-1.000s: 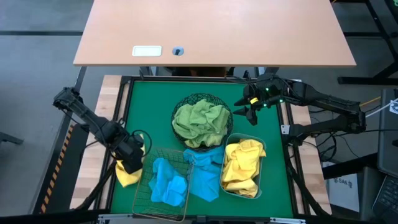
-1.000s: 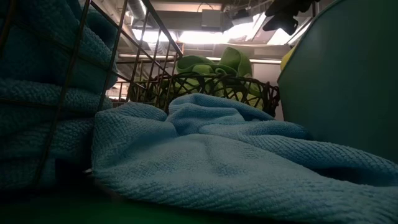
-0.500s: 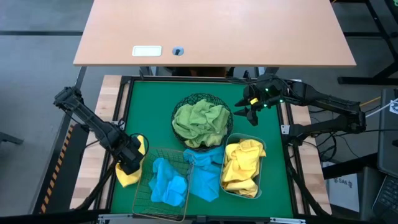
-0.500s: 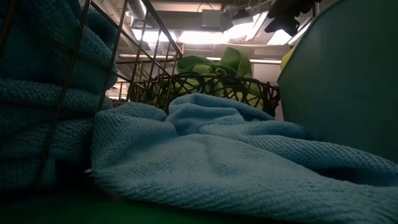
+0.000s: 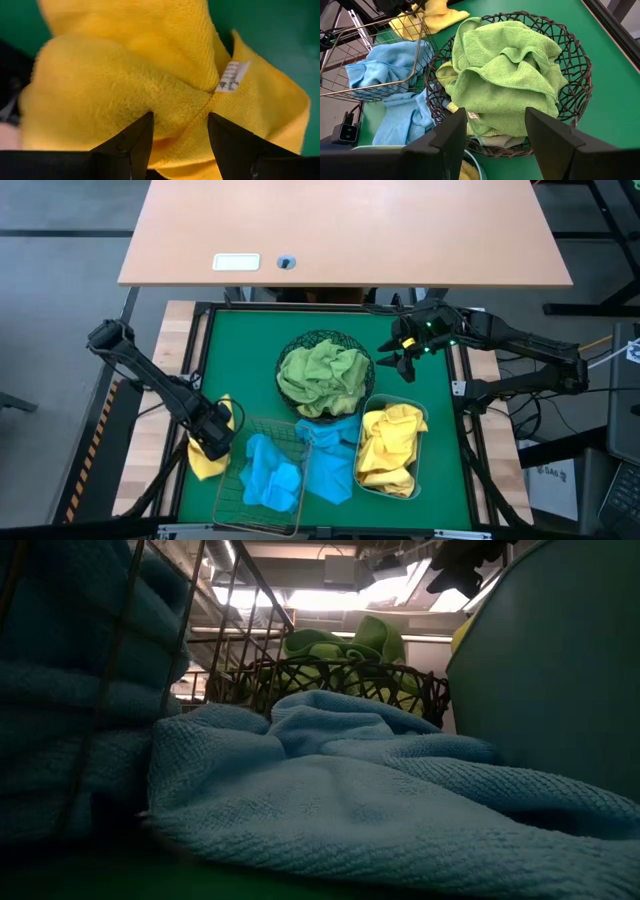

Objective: Sort microfiber towel by color & place in baskets
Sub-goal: Put the yellow microfiber cloth into the blue bin

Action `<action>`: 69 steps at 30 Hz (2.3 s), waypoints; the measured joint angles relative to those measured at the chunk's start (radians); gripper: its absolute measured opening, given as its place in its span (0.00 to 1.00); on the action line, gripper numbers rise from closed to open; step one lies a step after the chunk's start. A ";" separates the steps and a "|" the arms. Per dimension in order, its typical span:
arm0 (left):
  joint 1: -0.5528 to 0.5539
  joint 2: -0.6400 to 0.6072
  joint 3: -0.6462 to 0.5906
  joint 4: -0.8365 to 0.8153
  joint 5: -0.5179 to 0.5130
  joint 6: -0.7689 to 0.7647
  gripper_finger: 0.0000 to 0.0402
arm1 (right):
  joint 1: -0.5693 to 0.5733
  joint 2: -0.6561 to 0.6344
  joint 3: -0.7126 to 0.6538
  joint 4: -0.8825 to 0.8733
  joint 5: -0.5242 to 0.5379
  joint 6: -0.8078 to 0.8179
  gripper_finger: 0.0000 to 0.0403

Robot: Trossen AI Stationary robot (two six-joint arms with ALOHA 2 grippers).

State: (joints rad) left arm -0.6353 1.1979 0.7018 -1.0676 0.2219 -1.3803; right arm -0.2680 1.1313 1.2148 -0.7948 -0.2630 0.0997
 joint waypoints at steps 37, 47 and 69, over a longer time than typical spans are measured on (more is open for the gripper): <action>0.000 -0.002 0.065 0.029 0.045 -0.110 0.00 | 0.000 0.000 0.000 -0.001 0.000 0.000 0.50; 0.000 -0.003 0.238 -0.154 -0.099 -0.102 0.00 | 0.000 0.000 0.000 -0.003 0.000 0.000 0.50; 0.041 -0.004 0.661 -0.161 -0.746 0.165 0.00 | 0.000 0.000 0.000 -0.015 -0.019 0.000 0.50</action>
State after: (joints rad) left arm -0.5943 1.1938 1.3629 -1.2282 -0.5242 -1.2154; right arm -0.2684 1.1313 1.2148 -0.8094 -0.2817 0.0998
